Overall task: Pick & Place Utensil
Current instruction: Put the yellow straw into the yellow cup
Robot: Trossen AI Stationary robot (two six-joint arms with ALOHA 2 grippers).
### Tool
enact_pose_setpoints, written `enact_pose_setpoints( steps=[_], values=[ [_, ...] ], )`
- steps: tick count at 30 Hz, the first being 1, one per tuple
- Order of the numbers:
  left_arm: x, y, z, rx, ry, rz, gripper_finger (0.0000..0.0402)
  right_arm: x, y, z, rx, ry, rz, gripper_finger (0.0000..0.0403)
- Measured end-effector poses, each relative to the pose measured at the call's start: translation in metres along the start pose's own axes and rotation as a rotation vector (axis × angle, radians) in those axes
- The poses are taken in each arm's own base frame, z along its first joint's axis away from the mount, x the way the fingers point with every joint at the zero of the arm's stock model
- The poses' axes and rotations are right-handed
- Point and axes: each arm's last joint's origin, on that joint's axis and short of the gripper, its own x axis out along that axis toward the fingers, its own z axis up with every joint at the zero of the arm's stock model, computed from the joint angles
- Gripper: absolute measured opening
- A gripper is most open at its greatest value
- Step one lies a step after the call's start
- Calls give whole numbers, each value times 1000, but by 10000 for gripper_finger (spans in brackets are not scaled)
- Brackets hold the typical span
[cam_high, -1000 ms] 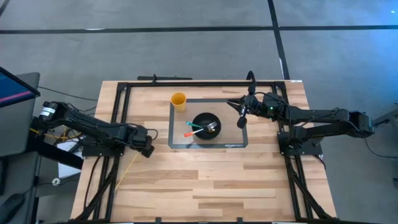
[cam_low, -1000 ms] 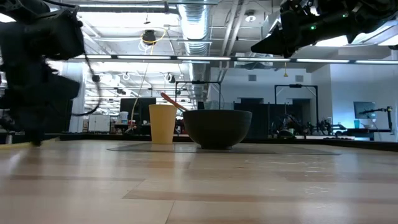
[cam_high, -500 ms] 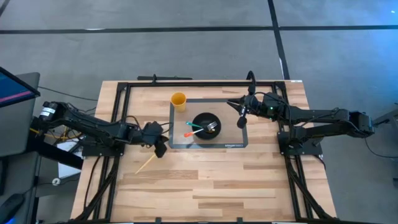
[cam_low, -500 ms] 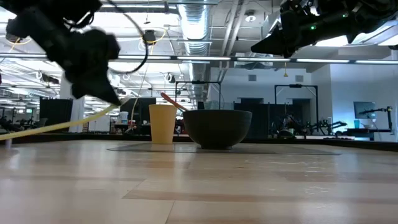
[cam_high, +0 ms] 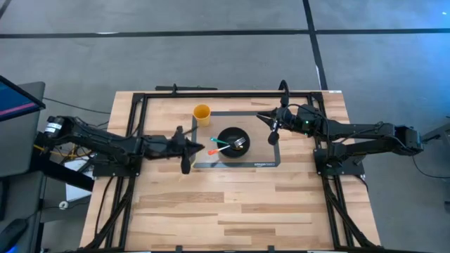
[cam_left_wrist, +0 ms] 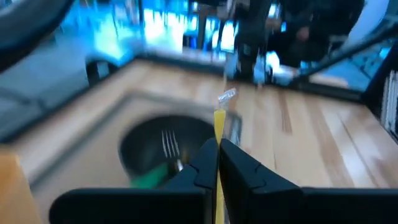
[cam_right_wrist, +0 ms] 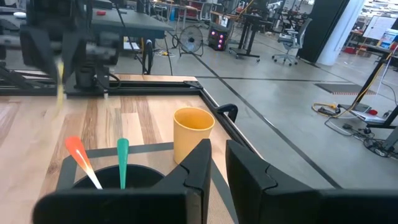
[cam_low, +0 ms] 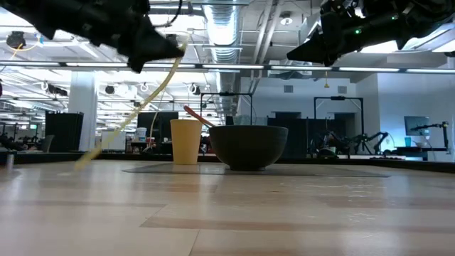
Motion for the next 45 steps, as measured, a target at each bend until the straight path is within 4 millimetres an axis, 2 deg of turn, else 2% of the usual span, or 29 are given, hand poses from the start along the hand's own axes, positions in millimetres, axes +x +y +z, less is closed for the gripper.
enact_pose_setpoints(
  steps=[7, 14, 23, 37, 45],
  values=[
    [2, 13, 23, 140, -210, 64, 12, 0, 0, 0, 0, 0, 0, 42],
    [4, 29, 30, 139, -261, 143, 12, 0, 0, 0, -1, 0, 0, 42],
    [0, 44, 44, 235, -372, 317, 12, 0, 0, 0, -2, 0, 0, 42],
    [-11, 46, 64, 265, -592, 380, 12, 0, 0, 0, -2, 0, -1, 42],
    [-13, 47, 66, 340, -593, 436, 12, 0, 0, 0, -3, 1, -1, 42]
  ],
)
